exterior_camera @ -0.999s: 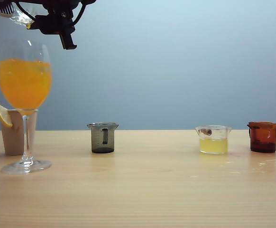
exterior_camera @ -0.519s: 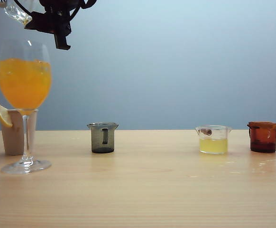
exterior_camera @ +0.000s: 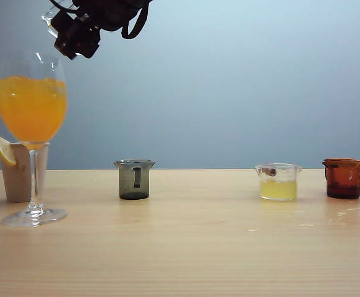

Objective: Pick up the second measuring cup from the left, pour the orange juice inside into the goblet, and finally put the measuring cup back in its original place.

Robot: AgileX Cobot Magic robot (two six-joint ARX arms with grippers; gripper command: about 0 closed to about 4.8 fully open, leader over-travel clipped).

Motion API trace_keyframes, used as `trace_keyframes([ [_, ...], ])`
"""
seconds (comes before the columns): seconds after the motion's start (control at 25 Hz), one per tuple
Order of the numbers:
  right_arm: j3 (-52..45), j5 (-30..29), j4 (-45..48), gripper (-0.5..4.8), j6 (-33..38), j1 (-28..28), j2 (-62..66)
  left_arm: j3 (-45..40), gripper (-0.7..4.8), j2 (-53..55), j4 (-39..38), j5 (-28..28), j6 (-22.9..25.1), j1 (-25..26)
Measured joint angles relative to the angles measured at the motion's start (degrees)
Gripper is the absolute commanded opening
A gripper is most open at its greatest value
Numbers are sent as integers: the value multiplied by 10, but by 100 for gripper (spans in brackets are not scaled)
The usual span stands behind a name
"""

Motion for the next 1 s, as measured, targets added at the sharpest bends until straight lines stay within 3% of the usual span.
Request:
trace_keyframes([
  [0.28, 0, 0, 0, 156, 144, -6, 0, 0, -3, 0, 0, 0, 0, 0],
  [0.6, 0, -1, 0, 156, 247, -6, 0, 0, -3, 0, 0, 0, 0, 0],
  [1.0, 0, 16, -32, 157, 485, -34, -2, 0, -3, 0, 0, 0, 0, 0],
])
